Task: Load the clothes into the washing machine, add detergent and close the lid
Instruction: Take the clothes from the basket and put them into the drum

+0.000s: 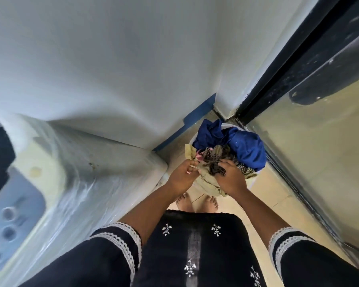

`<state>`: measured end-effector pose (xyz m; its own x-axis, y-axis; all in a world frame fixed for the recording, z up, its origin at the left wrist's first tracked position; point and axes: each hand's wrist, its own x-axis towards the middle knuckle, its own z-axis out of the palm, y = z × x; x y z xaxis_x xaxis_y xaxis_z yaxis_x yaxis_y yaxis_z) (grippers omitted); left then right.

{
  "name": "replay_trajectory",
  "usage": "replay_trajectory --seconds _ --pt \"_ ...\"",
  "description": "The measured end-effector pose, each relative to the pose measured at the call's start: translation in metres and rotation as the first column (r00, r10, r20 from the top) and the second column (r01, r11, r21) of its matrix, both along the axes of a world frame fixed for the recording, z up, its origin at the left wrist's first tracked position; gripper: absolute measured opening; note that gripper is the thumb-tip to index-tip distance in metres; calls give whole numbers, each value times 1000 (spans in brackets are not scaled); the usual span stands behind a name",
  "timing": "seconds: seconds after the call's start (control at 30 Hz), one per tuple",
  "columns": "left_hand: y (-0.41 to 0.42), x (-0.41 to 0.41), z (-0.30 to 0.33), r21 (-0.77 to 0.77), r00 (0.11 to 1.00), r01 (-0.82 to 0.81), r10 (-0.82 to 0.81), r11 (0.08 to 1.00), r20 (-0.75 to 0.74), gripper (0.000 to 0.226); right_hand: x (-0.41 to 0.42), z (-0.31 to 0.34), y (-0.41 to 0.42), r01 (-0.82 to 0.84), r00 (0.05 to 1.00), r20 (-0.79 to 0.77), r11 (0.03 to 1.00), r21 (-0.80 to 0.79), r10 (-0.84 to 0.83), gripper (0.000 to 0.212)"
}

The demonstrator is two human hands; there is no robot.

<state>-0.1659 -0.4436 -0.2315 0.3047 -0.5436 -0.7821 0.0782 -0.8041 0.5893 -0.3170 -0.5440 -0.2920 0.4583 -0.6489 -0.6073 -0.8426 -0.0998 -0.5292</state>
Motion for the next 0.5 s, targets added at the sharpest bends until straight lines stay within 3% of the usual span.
replay_trajectory --seconds 0.27,0.37,0.5 --pt "13 7 123 -200 975 181 -149 963 166 71 -30 168 7 104 942 321 995 -3 -97 36" --pt "15 6 147 -233 967 218 -177 948 185 84 -31 224 11 122 876 465 992 43 -128 30" --pt "30 1 166 -276 966 218 -167 936 196 94 -24 293 23 186 730 616 953 239 -296 29"
